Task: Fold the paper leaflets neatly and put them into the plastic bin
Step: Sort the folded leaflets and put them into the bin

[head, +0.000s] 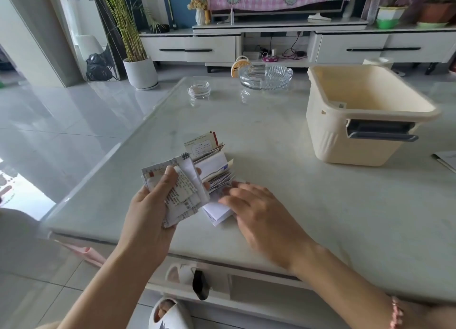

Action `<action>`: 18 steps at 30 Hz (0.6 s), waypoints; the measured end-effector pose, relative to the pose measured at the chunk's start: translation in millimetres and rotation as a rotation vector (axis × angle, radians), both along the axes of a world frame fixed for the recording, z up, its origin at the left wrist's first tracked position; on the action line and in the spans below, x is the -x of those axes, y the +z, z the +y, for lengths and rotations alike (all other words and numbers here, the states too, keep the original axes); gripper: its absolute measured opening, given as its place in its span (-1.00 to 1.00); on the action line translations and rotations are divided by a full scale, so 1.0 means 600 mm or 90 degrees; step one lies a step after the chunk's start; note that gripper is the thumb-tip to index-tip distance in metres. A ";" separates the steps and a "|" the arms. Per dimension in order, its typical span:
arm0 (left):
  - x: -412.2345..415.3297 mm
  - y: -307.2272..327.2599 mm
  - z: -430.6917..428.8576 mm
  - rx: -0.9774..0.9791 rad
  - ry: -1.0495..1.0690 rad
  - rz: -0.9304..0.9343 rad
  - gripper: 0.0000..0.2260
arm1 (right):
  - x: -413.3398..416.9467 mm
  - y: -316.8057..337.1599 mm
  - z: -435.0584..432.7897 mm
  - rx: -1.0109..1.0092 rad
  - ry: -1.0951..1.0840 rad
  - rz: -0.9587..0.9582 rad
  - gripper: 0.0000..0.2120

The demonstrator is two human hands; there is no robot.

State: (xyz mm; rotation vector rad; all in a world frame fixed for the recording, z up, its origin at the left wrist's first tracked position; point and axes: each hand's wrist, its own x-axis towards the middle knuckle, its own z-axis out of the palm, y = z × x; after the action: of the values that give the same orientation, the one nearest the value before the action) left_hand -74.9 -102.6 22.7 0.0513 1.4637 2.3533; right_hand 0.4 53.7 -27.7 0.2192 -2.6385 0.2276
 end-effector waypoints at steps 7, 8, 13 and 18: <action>-0.004 0.010 0.014 -0.004 -0.037 0.000 -0.69 | -0.015 0.021 0.012 0.169 0.013 -0.058 -0.87; -0.004 0.010 0.017 -0.002 -0.036 -0.005 -0.70 | -0.022 0.030 0.011 0.221 0.014 -0.104 -0.81; -0.007 0.007 0.027 0.007 -0.043 -0.020 -0.73 | -0.040 0.022 -0.003 0.120 0.064 -0.243 -0.25; -0.010 0.015 0.031 -0.020 -0.070 -0.033 -0.77 | -0.052 0.017 -0.009 0.006 -0.011 -0.205 -0.20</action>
State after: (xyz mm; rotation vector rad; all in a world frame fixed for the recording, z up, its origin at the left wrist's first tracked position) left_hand -69.2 -83.7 31.5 0.0775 1.3645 2.2723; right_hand 31.5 48.2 -17.2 0.1679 -2.9556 0.2908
